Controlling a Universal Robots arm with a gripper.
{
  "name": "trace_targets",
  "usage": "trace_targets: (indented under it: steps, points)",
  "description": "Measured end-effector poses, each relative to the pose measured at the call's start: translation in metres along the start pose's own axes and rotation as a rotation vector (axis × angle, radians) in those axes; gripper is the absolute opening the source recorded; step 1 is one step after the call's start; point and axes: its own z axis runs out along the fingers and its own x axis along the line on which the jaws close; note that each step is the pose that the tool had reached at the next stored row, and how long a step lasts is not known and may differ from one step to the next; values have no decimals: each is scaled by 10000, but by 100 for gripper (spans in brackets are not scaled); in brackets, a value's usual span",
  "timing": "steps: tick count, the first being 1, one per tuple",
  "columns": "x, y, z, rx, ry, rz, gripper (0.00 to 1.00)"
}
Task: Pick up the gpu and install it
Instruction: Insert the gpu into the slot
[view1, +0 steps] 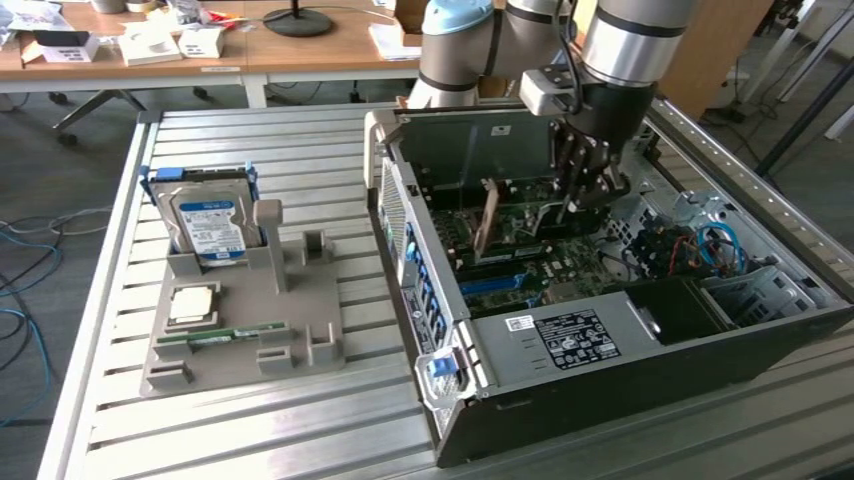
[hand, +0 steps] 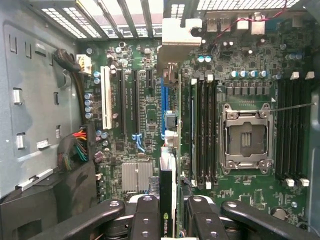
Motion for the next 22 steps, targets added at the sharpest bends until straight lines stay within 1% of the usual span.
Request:
trace_targets:
  steps: [10, 19, 22]
  points:
    - [19, 1, 89, 0, 1, 0, 26]
    - [25, 11, 118, -1, -6, 0, 26]
    - [32, 23, 126, -1, -21, 1, 26]
